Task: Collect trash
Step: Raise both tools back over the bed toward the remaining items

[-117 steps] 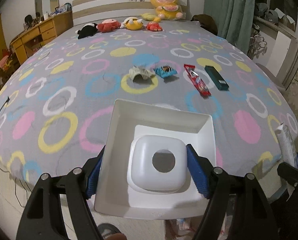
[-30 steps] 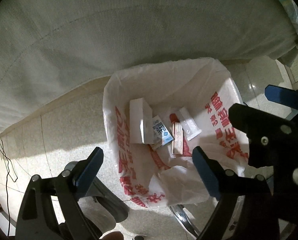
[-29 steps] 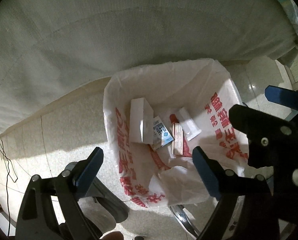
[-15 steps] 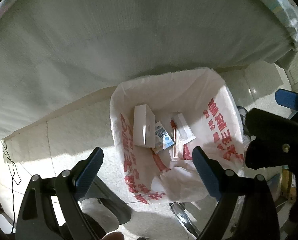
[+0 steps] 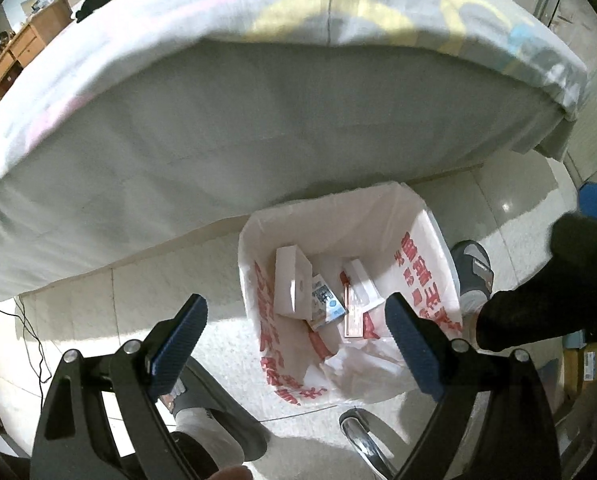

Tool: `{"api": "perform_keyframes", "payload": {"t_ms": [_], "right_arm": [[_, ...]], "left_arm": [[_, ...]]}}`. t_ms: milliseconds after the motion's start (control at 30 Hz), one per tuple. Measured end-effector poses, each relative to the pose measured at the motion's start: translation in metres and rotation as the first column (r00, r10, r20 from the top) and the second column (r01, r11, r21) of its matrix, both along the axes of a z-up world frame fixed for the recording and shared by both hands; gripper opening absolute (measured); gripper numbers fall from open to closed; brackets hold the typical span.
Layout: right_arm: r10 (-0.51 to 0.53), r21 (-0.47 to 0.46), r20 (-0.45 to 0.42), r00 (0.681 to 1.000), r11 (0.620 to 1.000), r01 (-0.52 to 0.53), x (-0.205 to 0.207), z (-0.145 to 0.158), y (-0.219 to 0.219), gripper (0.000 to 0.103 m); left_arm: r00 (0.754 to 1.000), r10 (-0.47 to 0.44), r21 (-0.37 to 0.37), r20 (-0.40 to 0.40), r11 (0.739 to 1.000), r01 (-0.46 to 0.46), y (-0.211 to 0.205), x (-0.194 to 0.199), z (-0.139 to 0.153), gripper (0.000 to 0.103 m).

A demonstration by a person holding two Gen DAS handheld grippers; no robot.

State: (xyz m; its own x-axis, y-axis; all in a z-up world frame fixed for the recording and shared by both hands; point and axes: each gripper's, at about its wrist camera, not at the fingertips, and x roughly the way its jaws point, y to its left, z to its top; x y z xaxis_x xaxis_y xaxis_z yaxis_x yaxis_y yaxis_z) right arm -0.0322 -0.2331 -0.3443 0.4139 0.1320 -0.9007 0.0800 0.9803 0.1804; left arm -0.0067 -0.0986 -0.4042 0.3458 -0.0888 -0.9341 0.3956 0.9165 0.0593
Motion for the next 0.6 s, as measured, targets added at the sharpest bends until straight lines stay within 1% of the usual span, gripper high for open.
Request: {"api": "perform_keyframes", "payload": {"t_ms": [100, 267, 400, 533, 600], "right_arm": [[0.006, -0.004, 0.033, 0.999, 1.000, -0.006, -0.007, 0.019, 0.001, 0.076], [0.029, -0.010, 0.108, 0.994, 1.000, -0.028, -0.019, 0.058, 0.005, 0.076], [0.056, -0.020, 0.169, 0.984, 0.998, -0.054, -0.029, 0.093, 0.009, 0.077], [0.094, -0.043, 0.230, 0.969, 0.995, -0.086, -0.038, 0.128, 0.013, 0.081], [0.112, -0.060, 0.254, 0.961, 0.993, -0.100, -0.042, 0.140, 0.016, 0.081]], "left_arm": [[1.000, 0.018, -0.023, 0.017, 1.000, -0.017, 0.003, -0.003, 0.012, 0.088], [0.995, 0.094, -0.104, 0.034, 0.991, -0.090, 0.013, -0.007, 0.036, 0.088], [0.986, 0.161, -0.182, 0.052, 0.972, -0.149, 0.022, -0.012, 0.059, 0.088], [0.976, 0.206, -0.228, 0.072, 0.956, -0.185, 0.029, -0.021, 0.077, 0.088], [0.971, 0.226, -0.241, 0.082, 0.950, -0.200, 0.033, -0.026, 0.086, 0.088]]}}
